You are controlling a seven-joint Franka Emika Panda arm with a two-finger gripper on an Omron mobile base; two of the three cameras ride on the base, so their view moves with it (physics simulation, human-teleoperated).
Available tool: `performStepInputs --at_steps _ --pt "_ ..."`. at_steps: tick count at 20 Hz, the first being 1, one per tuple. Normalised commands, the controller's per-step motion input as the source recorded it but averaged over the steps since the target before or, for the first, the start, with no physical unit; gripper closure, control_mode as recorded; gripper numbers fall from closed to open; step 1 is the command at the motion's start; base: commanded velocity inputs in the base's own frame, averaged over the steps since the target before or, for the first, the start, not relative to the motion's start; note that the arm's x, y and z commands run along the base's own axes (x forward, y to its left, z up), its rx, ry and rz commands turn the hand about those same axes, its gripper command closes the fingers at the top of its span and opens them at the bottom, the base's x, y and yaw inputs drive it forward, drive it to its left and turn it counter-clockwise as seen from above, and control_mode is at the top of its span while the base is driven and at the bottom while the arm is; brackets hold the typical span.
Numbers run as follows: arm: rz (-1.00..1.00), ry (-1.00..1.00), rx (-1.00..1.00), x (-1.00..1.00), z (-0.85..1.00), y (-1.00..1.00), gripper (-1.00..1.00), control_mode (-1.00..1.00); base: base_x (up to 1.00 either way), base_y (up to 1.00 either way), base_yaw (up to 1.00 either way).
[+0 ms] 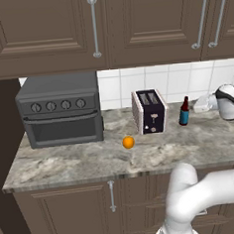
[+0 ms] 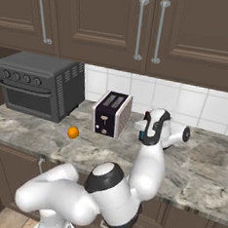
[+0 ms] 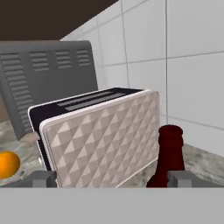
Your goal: Place the liquor and beer on the top shelf of the fridge to keep them out of children's reach, and place the orange on lower shelves for easy access.
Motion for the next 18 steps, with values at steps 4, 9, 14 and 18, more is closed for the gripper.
performStepInputs --at_steps 4,9,14,18 --pt "0.03 0.00 0.00 0.14 -0.20 -0.14 -1.00 -1.00 0.00 0.00 0.00" --pt "0.03 0.01 0.00 0.13 -0.20 -0.05 -1.00 -1.00 0.00 0.00 0.00" --pt "0.03 0.01 0.00 0.05 -0.17 0.00 -1.00 -1.00 0.00 0.00 0.00" --pt "0.03 0.01 0.00 0.00 -0.12 0.00 -1.00 -1.00 0.00 0.00 0.00"
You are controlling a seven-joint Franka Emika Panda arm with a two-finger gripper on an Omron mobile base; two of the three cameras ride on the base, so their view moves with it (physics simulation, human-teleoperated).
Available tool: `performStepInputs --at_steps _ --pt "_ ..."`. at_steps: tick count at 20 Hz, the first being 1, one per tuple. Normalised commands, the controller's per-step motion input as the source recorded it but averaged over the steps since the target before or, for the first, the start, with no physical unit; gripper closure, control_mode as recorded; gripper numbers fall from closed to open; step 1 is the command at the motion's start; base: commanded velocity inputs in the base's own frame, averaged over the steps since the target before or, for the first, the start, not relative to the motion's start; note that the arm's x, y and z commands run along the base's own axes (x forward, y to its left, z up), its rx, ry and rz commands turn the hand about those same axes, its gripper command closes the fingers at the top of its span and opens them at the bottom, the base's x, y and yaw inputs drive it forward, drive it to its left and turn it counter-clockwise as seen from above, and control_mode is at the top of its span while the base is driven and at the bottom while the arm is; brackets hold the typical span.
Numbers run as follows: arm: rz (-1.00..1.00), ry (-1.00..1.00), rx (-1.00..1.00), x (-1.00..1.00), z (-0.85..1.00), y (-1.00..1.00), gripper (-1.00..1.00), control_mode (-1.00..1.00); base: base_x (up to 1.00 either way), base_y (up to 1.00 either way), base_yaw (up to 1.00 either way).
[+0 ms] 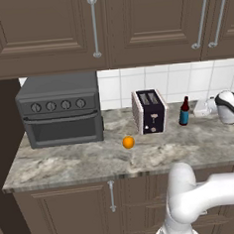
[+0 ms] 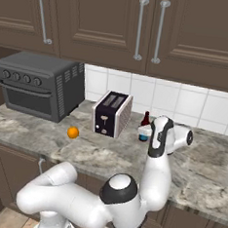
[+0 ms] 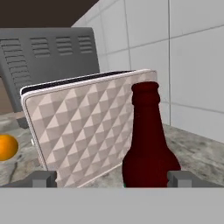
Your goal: Place the liquor and beer on the top shelf of the fridge to keep them out of children's reach, and place the orange on lower shelves for easy access.
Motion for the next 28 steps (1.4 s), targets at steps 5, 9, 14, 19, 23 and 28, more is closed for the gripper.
performStepInputs --at_steps 5,9,14,19,23,28 --pt "0.03 0.00 0.00 0.01 -0.11 0.00 -1.00 -1.00 0.00 0.00 0.00" --pt "0.02 0.00 0.00 0.08 -0.11 0.00 -1.00 -1.00 0.00 0.00 0.00" --pt "0.02 0.00 0.00 0.18 -0.09 0.00 -1.00 -1.00 0.00 0.00 0.00" --pt "0.00 0.00 0.00 0.21 -0.05 -0.03 -1.00 -1.00 0.00 0.00 0.00" --pt "0.00 0.00 0.00 0.19 -0.03 -0.06 -1.00 -1.00 0.00 0.00 0.00" --pt "0.00 0.00 0.00 0.20 -0.02 0.00 -1.00 -1.00 0.00 0.00 0.00"
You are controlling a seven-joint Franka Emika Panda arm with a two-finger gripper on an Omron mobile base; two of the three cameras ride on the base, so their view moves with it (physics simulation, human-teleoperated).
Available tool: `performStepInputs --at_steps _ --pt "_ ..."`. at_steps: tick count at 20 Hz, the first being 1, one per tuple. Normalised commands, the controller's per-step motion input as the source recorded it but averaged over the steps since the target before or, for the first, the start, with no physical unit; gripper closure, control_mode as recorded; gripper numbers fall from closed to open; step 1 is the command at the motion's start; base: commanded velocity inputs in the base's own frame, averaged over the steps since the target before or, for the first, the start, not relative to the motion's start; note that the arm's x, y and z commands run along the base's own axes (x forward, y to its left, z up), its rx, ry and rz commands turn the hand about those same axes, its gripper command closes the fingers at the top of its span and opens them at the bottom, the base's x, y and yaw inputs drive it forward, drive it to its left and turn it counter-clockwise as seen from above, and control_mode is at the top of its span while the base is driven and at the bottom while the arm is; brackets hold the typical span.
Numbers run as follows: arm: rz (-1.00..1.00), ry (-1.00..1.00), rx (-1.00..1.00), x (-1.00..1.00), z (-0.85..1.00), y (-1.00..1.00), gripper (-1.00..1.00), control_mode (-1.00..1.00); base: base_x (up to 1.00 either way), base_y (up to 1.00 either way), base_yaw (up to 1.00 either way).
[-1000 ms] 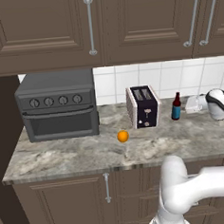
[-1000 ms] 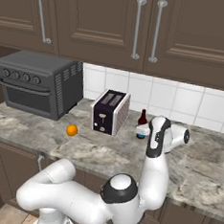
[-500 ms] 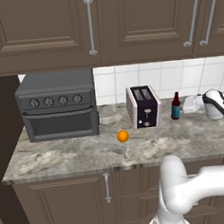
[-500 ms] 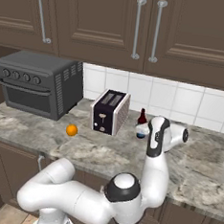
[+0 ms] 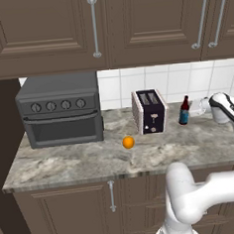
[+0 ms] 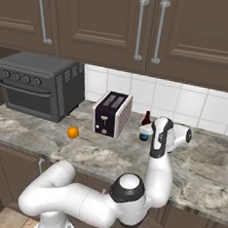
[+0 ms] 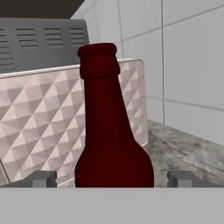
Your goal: Place the liquor and beer on the top shelf of the fridge to keep them out of children's reach, and place the orange on lower shelves for easy access.
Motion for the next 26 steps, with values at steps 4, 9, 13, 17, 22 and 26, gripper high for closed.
performStepInputs --at_steps 4,9,13,17,22,26 --pt "0.00 0.00 0.00 0.14 -0.02 0.00 -1.00 -1.00 0.00 0.00 0.00" --pt "0.00 0.00 0.00 0.15 -0.07 0.00 -1.00 -1.00 0.00 0.00 0.00" --pt "0.00 0.00 0.00 0.11 -0.18 0.00 1.00 -1.00 0.00 0.00 0.00" --pt "0.00 0.00 0.00 0.09 -0.21 0.00 1.00 -1.00 0.00 0.00 0.00" --pt "0.00 0.00 0.00 0.02 -0.05 0.00 1.00 -1.00 0.00 0.00 0.00" --pt "0.00 0.00 0.00 0.00 0.00 0.00 1.00 -1.00 0.00 0.00 0.00"
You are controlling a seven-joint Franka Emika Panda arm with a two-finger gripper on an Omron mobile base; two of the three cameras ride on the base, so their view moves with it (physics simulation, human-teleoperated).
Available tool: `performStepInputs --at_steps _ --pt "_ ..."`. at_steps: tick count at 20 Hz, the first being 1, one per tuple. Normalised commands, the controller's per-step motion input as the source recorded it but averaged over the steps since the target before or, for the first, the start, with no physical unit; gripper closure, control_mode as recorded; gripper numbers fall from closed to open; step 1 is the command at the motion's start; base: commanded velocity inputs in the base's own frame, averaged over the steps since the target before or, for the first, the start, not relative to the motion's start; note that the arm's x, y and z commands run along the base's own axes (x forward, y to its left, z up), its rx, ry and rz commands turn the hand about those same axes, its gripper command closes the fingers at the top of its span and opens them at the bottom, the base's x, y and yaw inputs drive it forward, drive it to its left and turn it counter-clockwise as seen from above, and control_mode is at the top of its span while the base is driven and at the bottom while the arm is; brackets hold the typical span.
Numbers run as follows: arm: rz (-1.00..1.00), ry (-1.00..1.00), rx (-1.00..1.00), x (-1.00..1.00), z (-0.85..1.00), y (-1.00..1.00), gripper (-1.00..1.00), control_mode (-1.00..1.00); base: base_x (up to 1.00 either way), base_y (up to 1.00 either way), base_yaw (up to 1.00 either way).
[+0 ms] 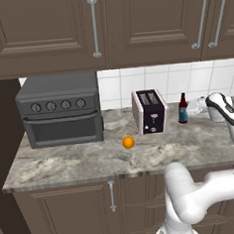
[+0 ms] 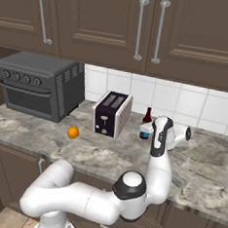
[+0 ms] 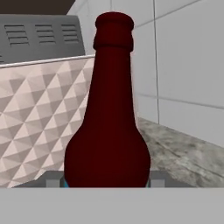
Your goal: Place the liquor and beer on the top shelf of the fridge to keep them out of children's reach, and place the orange on lower shelves for easy access.
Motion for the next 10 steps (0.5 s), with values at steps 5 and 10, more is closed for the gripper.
performStepInputs --at_steps 5,10 --pt "0.00 -0.01 0.00 -0.61 0.05 -0.07 1.00 -1.00 0.00 0.00 0.00" --pt "0.00 -0.01 -0.01 -1.00 0.44 -0.09 1.00 -1.00 0.00 0.00 0.00"
